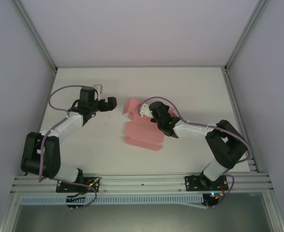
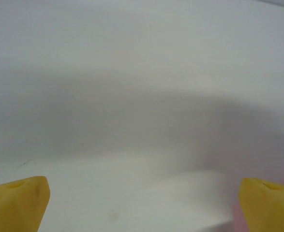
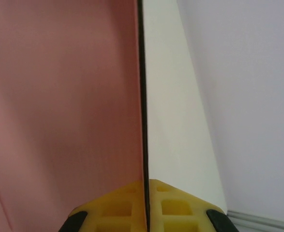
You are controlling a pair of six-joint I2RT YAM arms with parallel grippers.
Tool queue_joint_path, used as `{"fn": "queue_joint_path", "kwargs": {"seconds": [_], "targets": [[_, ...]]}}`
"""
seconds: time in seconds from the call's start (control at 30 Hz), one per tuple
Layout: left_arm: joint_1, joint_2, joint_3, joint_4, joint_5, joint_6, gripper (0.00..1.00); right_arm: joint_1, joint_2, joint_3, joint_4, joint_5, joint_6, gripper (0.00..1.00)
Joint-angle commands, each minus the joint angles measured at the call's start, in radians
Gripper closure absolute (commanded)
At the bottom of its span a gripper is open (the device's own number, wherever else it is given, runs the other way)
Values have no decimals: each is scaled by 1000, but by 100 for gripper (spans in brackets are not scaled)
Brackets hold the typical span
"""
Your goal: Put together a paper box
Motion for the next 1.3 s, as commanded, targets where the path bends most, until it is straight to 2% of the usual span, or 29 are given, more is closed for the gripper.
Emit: {"fn": "queue_joint_path", "kwargs": {"seconds": [0.0,0.13,0.37,0.5,0.67,0.77,0.87,1.27], "targets": [[-1,89,45,35,80,27,0,22,12,-22,101,69,-58,100],[-27,155,45,109,199,97,2,27,5,-16,60,58,-33,100],[-99,142,-42,278,427,220,15,28,-15,-25,34,54,-19,100],[-135,166,-47,299,487,265,26,27,-31,-33,25,39,-6,100],[-163,194,-32,314,489,267,37,27,-32,-28,-4,24,-2,100],[-178,193,-41,330,456,263,35,28,-29,-26,-6,26,5,100],[-199,195,-49,313,414,285,29,29,-34,-25,-10,27,16,100],[-216,127,-84,228,375,334,29,30,-38,-21,-54,48,14,100]]}}
